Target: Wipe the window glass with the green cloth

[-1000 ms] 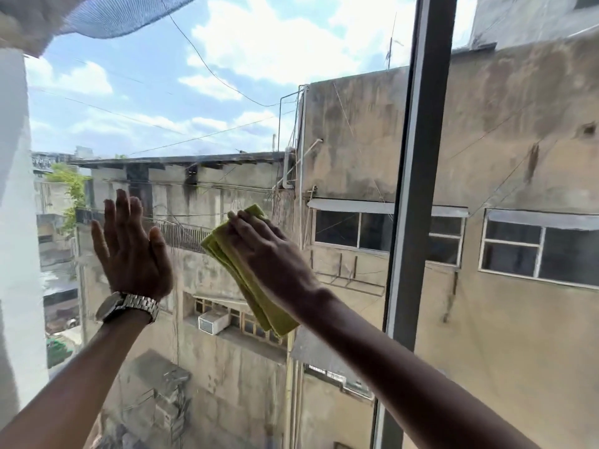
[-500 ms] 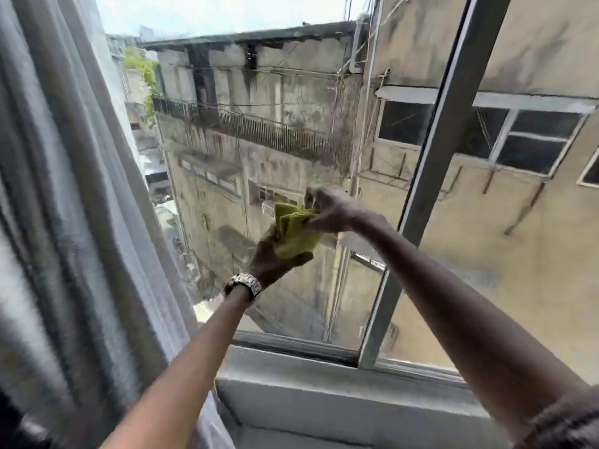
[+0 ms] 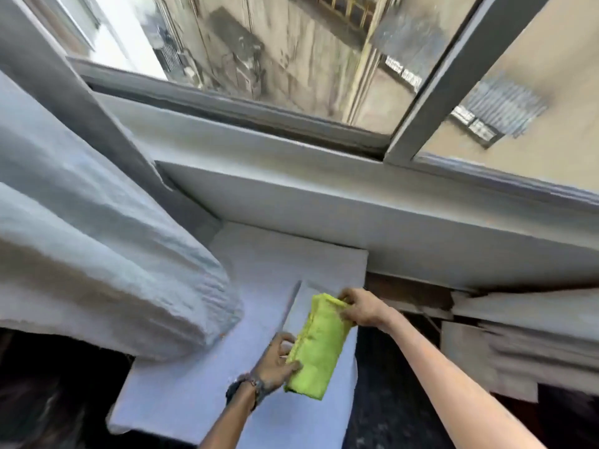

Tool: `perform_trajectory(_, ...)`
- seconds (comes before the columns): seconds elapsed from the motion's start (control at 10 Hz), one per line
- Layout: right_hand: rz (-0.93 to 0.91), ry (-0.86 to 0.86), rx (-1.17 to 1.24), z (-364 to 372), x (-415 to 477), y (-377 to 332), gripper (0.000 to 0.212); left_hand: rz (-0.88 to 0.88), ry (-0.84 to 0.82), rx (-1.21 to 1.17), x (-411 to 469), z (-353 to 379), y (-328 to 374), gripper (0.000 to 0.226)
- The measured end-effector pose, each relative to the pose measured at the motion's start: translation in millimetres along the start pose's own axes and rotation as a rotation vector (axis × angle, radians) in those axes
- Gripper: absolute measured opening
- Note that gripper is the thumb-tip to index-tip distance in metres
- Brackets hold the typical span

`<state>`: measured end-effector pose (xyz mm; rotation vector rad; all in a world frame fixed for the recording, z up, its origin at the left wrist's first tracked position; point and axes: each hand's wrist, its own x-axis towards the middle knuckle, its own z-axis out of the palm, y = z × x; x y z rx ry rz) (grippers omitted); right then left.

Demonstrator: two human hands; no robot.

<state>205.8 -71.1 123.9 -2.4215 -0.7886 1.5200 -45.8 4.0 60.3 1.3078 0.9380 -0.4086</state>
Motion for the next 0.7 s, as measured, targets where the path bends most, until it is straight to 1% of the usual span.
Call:
perform_trajectory(0.1,0.016,0.084,0.097,37.1,63.3,43.3,0.025,-0.022,0.227,-0.010,46.0,23.7,-59.7,0.031)
perform_trajectory(0.2,-0.045,0.142,0.043,58.1,114.0,65.8,0.024,-0.017,0.421,0.043,82.0,33.7,-83.9,0.023)
perform_trajectory(0.3,-0.154,0.061,-0.169,92.0,137.1,75.4,0.028,0.028,0.498,0.152,102.3,40.1,-91.3,0.018)
perform_trajectory(0.4,-0.192,0.074,-0.367,114.8,137.3,74.5,0.028,0.079,0.507,0.183,102.8,41.6,-85.0,0.022)
perform_trajectory(0.5,-0.208,0.143,-0.465,103.5,141.3,63.3,0.025,0.123,0.467,0.220,103.3,36.0,-71.0,0.028)
perform_trajectory(0.6,-0.171,0.194,-0.539,85.2,138.8,51.4,0.031,0.139,0.370,0.349,108.2,27.1,-56.7,0.039)
perform_trajectory(0.7,-0.120,0.201,-0.674,77.2,114.3,36.7,0.036,0.089,0.294,0.494,97.9,29.7,-42.5,0.054)
